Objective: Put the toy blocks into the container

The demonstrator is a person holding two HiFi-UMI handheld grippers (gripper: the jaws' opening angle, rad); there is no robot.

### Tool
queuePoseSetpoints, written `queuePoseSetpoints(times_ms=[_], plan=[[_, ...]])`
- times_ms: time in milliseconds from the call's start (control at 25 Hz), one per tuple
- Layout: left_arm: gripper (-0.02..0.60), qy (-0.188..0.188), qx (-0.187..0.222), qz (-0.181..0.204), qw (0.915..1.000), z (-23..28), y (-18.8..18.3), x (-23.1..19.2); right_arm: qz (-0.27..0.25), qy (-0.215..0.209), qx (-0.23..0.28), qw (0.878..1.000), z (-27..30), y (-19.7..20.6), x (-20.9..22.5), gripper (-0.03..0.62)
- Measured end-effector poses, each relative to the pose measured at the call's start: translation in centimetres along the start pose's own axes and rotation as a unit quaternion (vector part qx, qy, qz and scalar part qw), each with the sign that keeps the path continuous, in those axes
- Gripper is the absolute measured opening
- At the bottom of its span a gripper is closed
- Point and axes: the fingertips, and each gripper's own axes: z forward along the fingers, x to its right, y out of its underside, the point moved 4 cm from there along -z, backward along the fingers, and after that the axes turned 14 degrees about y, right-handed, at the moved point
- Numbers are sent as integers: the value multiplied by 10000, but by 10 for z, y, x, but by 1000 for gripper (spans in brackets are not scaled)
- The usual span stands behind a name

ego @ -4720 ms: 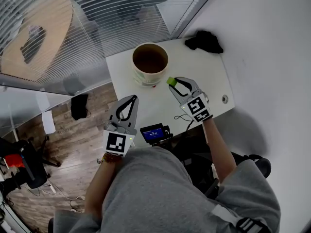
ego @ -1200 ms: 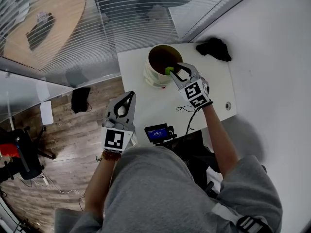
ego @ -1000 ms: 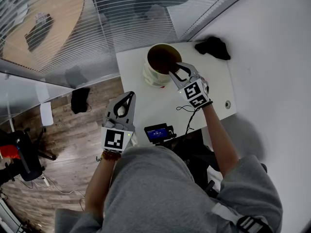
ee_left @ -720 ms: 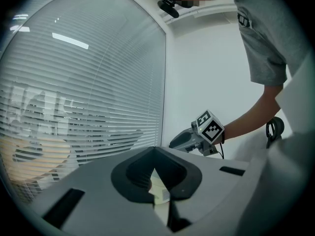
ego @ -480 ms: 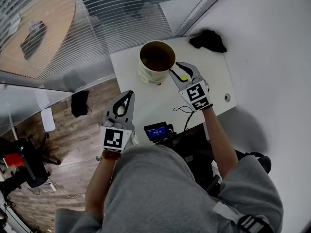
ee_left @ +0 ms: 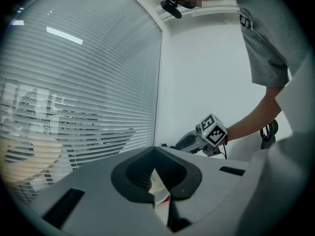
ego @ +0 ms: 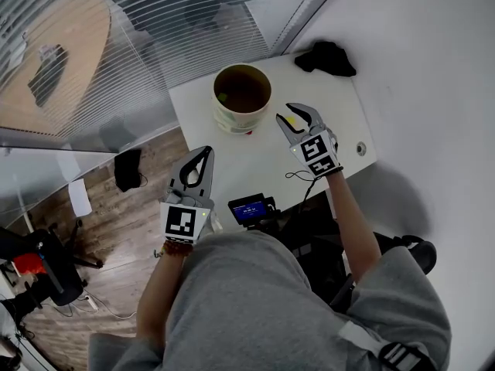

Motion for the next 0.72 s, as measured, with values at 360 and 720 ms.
queuePoseSetpoints(times_ms=[360, 720], plan=[[-3, -35, 37, 211, 9998, 3, 1, -2, -33, -47, -406, 9992, 9, 38, 4, 146], [-3, -52, -80, -4, 10000, 4, 0, 0, -143, -179, -803, 9965, 24, 73, 4, 146]])
